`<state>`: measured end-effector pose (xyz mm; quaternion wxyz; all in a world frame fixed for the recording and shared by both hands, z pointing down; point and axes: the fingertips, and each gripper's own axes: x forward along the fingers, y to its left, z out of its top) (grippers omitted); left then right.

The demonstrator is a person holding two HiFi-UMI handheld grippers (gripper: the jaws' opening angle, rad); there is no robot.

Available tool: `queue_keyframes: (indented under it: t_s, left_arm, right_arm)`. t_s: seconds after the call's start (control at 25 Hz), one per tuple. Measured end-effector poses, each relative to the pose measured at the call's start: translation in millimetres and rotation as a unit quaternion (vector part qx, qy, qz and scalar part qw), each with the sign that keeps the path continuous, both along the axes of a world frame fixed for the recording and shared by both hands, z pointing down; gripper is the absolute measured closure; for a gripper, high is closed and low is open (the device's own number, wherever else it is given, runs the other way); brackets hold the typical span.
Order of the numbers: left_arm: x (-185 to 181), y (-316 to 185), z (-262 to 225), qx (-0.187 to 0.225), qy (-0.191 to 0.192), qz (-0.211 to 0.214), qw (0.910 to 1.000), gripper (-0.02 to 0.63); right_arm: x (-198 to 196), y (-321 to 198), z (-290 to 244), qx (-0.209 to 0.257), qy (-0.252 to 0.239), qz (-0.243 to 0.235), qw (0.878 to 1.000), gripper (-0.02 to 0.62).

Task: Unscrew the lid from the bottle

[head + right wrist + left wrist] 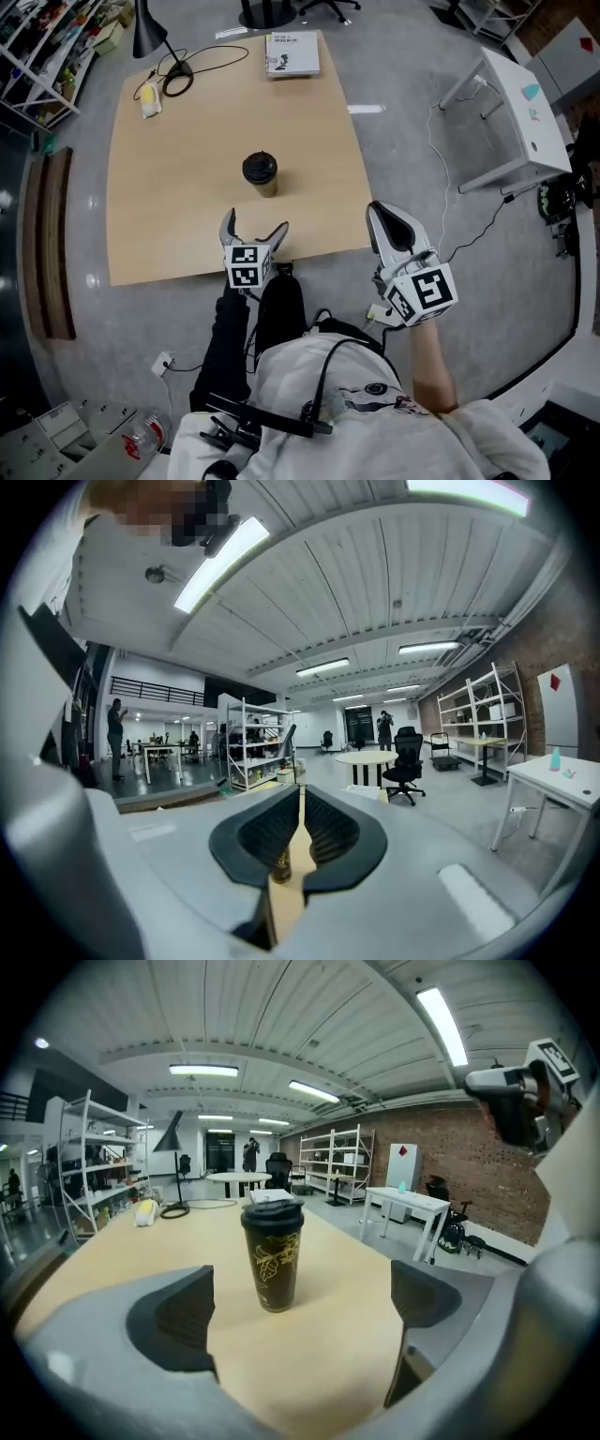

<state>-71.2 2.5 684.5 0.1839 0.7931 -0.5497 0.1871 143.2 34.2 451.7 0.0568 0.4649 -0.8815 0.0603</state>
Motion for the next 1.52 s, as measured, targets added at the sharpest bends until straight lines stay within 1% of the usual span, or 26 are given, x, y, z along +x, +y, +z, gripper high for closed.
queue_keyframes:
  t_s: [0.08,0.2,0.36,0.48,0.52,0.56,0.6,0.68,0.76,0.84,0.88,0.96,1.0,1.04,1.08,1.12,1.16,1.24,1.32,1.36,1.4,1.44,1.52]
  left_arm:
    - [-2.7,-30.8,31.7,-0.023,0.004,0.009,0.9997,0.003]
    - [1.7,-72.3,62.9,-0.024,-0.016,0.046,0.9985,0.005]
    - [13.4,-117.5,89.7,0.001,-0.037,0.098,0.9944,0.008]
    - [28.2,-126.9,88.4,0.031,-0.052,0.144,0.9877,0.014]
    - [33.0,-127.8,86.1,0.034,-0.061,0.162,0.9844,0.033]
    - [36.4,-128.5,84.5,0.031,-0.071,0.177,0.9812,0.094]
    - [38.5,-128.9,83.4,0.026,-0.079,0.188,0.9786,0.137]
    - [40.0,-128.4,82.6,0.017,-0.081,0.2,0.9762,0.168]
    - [38.4,-129.7,82.9,-0.005,-0.057,0.196,0.9789,0.175]
    - [35.9,-135.5,78.2,-0.033,-0.014,0.18,0.983,0.178]
    - [35.3,-139.9,70.7,-0.037,0.008,0.172,0.9843,0.178]
    - [35.7,-151.1,43.2,-0.026,0.034,0.161,0.9859,0.177]
    - [36.3,-156.6,25.0,-0.017,0.036,0.16,0.9864,0.176]
    - [37.4,-161.3,5.1,-0.004,0.034,0.16,0.9866,0.176]
    - [39.3,-165.1,-16.1,0.013,0.03,0.161,0.9864,0.176]
    - [42.0,-167.6,-38.6,0.034,0.025,0.164,0.9855,0.176]
    - [45.7,-168.5,-62.1,0.056,0.019,0.169,0.9838,0.176]
    - [56.4,-165.4,-107.3,0.097,0.002,0.188,0.9773,0.178]
    - [69.7,-158.2,-148.2,0.129,-0.002,0.204,0.9705,0.181]
    - [75.6,-155.4,-167.4,0.142,0.006,0.204,0.9687,0.181]
    - [80.3,-153.7,-185.4,0.154,0.015,0.2,0.9675,0.181]
    - [83.7,-152.7,-200.8,0.163,0.019,0.195,0.9669,0.181]
    - [87.2,-152.2,-222.8,0.178,0.017,0.186,0.966,0.179]
  right_arm:
    - [-0.2,-28.3,9.0,-0.014,0.016,0.023,0.999,0.575]
    - [-9.9,-72.7,21.0,-0.034,0.039,0.046,0.998,0.575]
    - [-33.9,-123.1,29.3,-0.052,0.059,0.056,0.995,0.575]
    - [-40.0,-142.8,42.7,-0.073,0.081,0.064,0.992,0.575]
    - [-39.4,-148.0,47.5,-0.079,0.086,0.067,0.991,0.575]
    - [-38.1,-152.7,51.9,-0.086,0.087,0.071,0.99,0.575]
    - [-36.7,-156.1,56.4,-0.093,0.088,0.073,0.989,0.575]
    - [-35.3,-159.7,65.9,-0.107,0.091,0.074,0.987,0.575]
    - [-37.0,-164.4,73.4,-0.117,0.094,0.071,0.986,0.575]
    - [-44.2,-171.0,77.8,-0.123,0.088,0.057,0.987,0.575]
    - [-51.1,-173.7,78.7,-0.123,0.084,0.042,0.988,0.575]
    - [-74.2,-177.4,76.3,-0.121,0.072,-0.013,0.99,0.557]
    - [-90.7,-177.7,72.5,-0.119,0.069,-0.055,0.989,0.51]
    - [-109.5,-176.2,66.7,-0.117,0.07,-0.106,0.985,0.418]
    - [-129.5,-173.0,58.3,-0.113,0.077,-0.161,0.977,0.311]
    - [-148.7,-169.0,47.4,-0.107,0.089,-0.213,0.967,0.232]
    - [-165.4,-165.1,34.8,-0.099,0.101,-0.26,0.955,0.181]
    - [-187.1,-159.3,9.2,-0.071,0.124,-0.34,0.93,0.135]
    - [-193.4,-152.3,-10.1,-0.04,0.155,-0.412,0.897,0.129]
    - [-192.7,-147.7,-18.0,-0.025,0.169,-0.444,0.88,0.13]
    - [-190.7,-143.4,-27.0,-0.011,0.175,-0.469,0.865,0.142]
    - [-188.2,-139.8,-37.6,0.002,0.173,-0.488,0.856,0.143]
    - [-183.4,-134.8,-58.5,0.025,0.161,-0.513,0.843,0.146]
